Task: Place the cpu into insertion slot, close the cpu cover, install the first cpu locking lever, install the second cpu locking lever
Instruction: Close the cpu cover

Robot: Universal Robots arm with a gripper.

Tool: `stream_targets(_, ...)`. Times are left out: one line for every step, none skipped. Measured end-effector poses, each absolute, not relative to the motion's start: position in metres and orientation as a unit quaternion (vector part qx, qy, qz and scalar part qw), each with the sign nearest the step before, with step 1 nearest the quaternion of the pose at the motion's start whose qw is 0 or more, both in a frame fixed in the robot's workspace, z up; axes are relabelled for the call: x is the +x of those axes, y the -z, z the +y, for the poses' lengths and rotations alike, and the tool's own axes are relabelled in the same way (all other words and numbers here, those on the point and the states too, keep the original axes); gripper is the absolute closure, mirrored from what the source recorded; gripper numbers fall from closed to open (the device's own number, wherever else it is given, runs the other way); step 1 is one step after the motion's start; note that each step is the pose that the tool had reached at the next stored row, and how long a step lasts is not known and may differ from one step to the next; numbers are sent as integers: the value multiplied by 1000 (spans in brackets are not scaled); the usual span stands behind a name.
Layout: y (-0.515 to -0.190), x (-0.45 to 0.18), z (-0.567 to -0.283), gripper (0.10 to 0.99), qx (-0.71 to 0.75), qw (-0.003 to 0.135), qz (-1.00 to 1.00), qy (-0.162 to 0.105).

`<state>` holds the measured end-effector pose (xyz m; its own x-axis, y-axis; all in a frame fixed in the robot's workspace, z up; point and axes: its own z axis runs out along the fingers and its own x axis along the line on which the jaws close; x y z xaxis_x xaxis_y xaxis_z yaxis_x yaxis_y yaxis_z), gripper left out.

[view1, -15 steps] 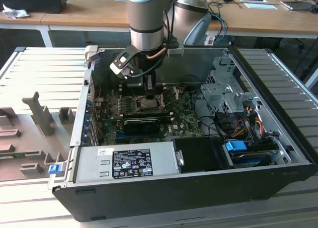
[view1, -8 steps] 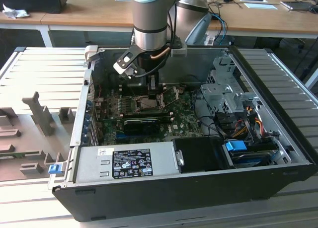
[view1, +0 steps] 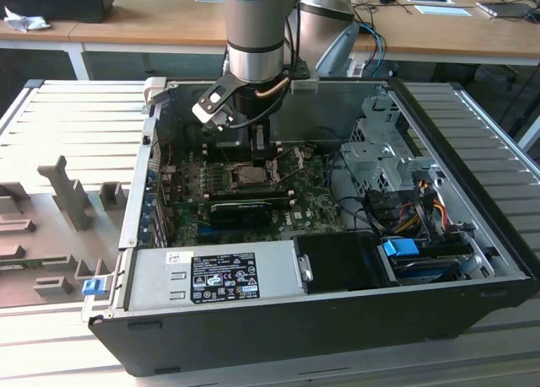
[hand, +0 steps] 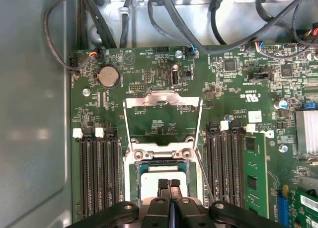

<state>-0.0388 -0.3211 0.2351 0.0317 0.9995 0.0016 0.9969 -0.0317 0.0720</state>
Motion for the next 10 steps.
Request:
stream_targets(-236,-39,-321,980,718,25,695,-26)
stream_targets(-239,-39,-321,980,718,25,695,-26)
stream_targets(-240,-39,-321,980,718,25,695,-26)
stream_targets(-241,-39,-321,980,718,25,695,-26)
stream_targets(-241,-39,-321,980,718,25,695,-26)
stream_targets(-242,-39,-321,980,718,25,695,-26)
stream_targets(-242,-39,-321,980,718,25,695,-26)
stream_targets(-242,-39,-321,980,718,25,695,-26)
stream_targets(-242,-39,-321,980,718,25,695,-26)
stream_targets(-243,-39,-321,980,718,25,695,-26)
